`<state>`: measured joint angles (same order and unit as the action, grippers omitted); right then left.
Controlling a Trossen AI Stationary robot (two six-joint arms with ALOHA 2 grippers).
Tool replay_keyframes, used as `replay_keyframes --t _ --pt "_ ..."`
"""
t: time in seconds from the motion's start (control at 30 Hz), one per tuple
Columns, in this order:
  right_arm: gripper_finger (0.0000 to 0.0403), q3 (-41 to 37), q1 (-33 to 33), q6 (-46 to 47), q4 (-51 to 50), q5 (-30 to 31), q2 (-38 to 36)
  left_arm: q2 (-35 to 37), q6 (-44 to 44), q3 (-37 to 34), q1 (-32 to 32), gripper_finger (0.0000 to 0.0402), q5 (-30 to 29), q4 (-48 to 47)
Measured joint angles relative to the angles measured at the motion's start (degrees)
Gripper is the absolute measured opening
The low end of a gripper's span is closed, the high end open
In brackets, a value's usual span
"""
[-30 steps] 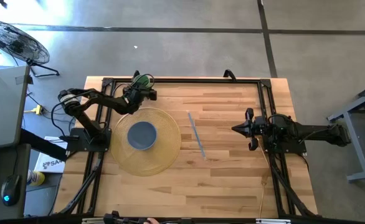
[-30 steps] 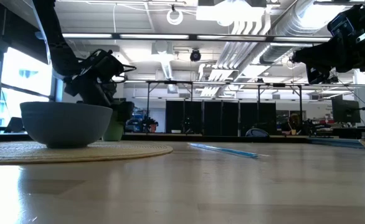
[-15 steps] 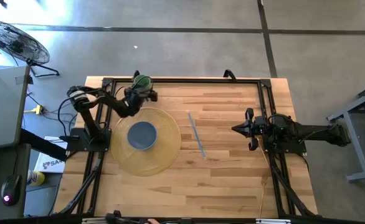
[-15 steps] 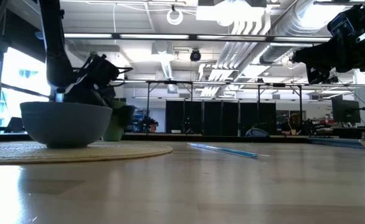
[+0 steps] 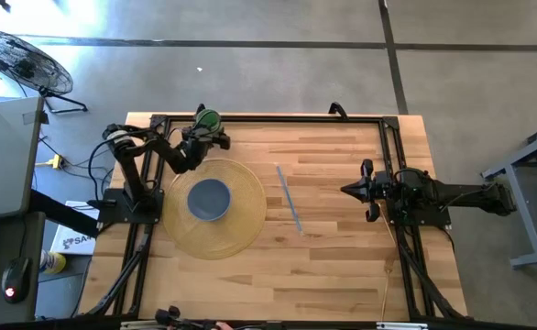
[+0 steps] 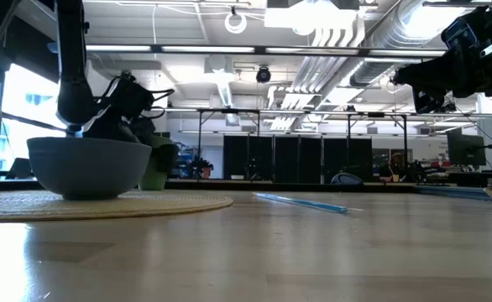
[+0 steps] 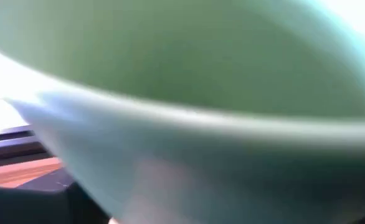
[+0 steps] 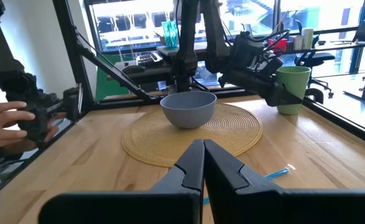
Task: Pick & Place Utensil
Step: Put the green cup to the top right of the blue bowl on the brown mat
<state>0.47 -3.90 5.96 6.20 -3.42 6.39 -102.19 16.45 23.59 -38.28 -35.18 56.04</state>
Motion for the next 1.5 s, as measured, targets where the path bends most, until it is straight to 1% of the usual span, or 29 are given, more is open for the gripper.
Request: replay_keyframes --t 0.1,0.23,0.33,0.5,0.6,0.73,0.87,1.0,1.2,1.37,1.5 --pt "0.0 0.0 -0.01 0.01 0.02 0.0 0.0 0.0 -1.41 0.0 0.0 0.0322 0.26 0.35" --pt "0.0 0.0 -0.02 0.0 0.0 0.0 0.0 0.0 -3.29 0.0 0.02 0.0321 0.53 1.62" --pt "0.0 0.0 0.0 0.0 0.0 0.0 0.0 0.57 -4.12 0.0 0.02 0.0322 4.06 2.18" --pt "0.0 0.0 -0.01 0.0 0.0 0.01 0.0 2.75 -4.04 0.0 0.02 0.0349 11.86 2.72" --pt "0.0 0.0 -0.02 0.0 0.0 0.02 0.0 3.79 -4.06 0.0 0.02 0.0344 19.02 1.94" --pt "0.0 0.0 0.0 0.0 0.0 0.0 0.0 5.28 -6.43 0.0 0.02 0.0327 32.4 -0.18" --pt "0.0 0.0 -0.02 0.0 0.0 0.0 0.0 7.0 -10.31 0.0 0.02 0.0327 45.13 0.01" --pt "0.0 0.0 -0.01 0.01 0.0 0.0 0.0 7.48 -13.9 0.0 -0.1 0.0336 53.74 -0.2" --pt "0.0 0.0 0.0 0.02 0.0 0.02 0.0 7.5 -17.78 0.0 -2.37 0.0337 67.19 -0.56" --pt "0.0 0.0 -0.01 0.01 0.0 0.01 0.0 7.5 -21.62 0.0 -4.27 0.0337 75.86 -0.6" --pt "0.0 0.0 0.0 0.0 0.0 0.02 0.0 7.48 -25.45 0.0 -4.18 0.0337 83.33 -0.6"
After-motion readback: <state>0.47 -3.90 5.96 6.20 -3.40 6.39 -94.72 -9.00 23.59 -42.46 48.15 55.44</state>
